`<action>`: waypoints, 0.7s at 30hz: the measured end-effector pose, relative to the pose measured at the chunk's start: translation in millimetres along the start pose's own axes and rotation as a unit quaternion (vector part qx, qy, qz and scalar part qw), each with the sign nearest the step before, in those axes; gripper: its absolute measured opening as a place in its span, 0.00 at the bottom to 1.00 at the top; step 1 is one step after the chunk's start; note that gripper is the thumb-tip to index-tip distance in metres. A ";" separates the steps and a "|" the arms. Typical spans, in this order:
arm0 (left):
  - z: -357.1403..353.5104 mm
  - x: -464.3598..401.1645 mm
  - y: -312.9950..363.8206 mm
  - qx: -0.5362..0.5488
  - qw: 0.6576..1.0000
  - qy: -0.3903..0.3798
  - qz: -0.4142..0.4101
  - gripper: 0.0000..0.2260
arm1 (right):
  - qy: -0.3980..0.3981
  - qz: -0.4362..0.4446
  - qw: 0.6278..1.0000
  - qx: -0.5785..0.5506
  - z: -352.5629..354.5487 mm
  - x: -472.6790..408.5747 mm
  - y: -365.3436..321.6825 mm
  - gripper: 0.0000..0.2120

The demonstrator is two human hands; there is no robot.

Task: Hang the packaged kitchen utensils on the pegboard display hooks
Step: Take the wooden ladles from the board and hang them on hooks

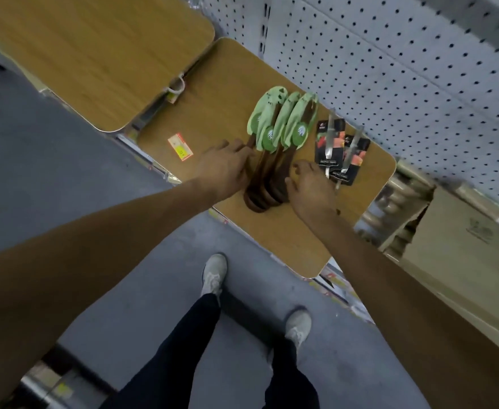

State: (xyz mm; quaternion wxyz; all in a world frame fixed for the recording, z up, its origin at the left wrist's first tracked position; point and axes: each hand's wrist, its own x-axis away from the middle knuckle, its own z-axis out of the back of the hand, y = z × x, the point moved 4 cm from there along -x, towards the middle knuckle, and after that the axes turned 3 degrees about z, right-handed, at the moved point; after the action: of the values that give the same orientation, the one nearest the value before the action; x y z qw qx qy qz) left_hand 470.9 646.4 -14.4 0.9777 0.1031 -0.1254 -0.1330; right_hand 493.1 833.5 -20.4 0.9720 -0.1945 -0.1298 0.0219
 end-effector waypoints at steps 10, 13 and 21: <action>-60.1 -90.3 -37.1 0.068 0.988 -0.069 0.118 0.16 | 0.055 -0.106 0.991 -0.065 -50.7 -73.7 19.6 0.13; -72.0 -100.7 -40.6 0.121 0.980 -0.056 0.146 0.16 | 0.072 -0.140 0.981 -0.113 -56.1 -83.1 28.8 0.13; -81.2 -101.1 -47.1 0.154 0.967 -0.073 0.188 0.17 | 0.028 -0.199 0.955 -0.216 -53.9 -90.0 40.6 0.09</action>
State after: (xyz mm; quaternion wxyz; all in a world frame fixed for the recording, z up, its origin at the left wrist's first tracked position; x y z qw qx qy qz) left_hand 387.7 644.5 -124.5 0.9458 0.2168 -0.2322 0.0671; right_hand 420.6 842.5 -105.8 0.8946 -0.3708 -0.1399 -0.2065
